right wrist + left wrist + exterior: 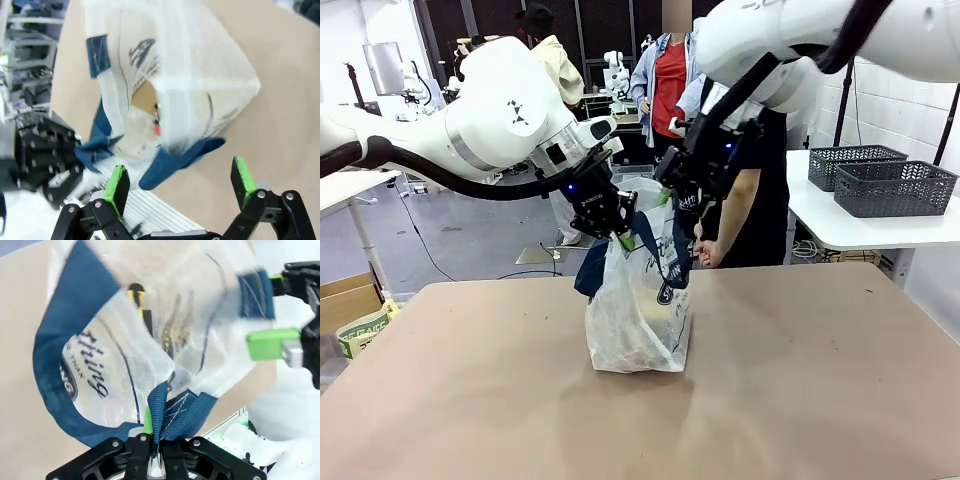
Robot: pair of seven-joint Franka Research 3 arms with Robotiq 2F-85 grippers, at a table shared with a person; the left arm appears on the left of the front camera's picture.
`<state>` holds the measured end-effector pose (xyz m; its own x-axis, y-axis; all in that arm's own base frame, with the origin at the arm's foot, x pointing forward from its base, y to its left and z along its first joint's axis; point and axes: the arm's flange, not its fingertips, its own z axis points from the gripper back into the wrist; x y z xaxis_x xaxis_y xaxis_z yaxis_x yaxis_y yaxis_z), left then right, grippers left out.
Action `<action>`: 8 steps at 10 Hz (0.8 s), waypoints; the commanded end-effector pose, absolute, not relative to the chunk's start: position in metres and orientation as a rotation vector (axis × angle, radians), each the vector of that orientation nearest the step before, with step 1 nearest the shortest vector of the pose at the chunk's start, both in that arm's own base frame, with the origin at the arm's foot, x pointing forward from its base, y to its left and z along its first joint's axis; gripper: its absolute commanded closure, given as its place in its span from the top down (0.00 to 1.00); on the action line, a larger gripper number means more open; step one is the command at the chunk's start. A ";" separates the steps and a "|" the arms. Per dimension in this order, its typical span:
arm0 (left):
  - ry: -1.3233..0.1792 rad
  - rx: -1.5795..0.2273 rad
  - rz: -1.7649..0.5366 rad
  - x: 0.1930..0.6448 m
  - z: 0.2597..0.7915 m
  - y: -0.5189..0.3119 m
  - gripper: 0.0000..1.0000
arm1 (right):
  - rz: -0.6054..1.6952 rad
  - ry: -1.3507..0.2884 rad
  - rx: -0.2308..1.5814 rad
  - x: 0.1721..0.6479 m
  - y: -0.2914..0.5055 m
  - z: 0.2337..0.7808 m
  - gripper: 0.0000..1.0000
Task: Transfer purchased items from the store into the shopping bag.
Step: Move the Reusable shopping bag to the right side of the table.
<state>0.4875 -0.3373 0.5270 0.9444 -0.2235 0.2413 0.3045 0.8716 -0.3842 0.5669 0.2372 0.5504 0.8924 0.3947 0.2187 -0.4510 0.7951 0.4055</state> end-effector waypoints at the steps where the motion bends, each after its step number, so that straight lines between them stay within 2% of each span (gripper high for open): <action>1: -0.195 -0.439 -0.266 0.488 0.530 -0.333 0.00 | 0.603 -0.214 0.466 0.531 0.193 0.551 1.00; 5: -0.195 -0.439 -0.266 0.488 0.530 -0.333 0.00 | 0.827 -0.412 0.460 0.507 0.152 0.573 1.00; 8: -0.195 -0.439 -0.266 0.488 0.530 -0.333 0.00 | 1.137 -0.447 0.326 0.495 0.142 0.567 1.00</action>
<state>0.4891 -0.3352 0.5277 0.9451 -0.2193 0.2423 0.3010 0.8726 -0.3845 0.5002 0.1491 0.5805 0.4245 0.7642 0.4855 -0.8929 0.4421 0.0848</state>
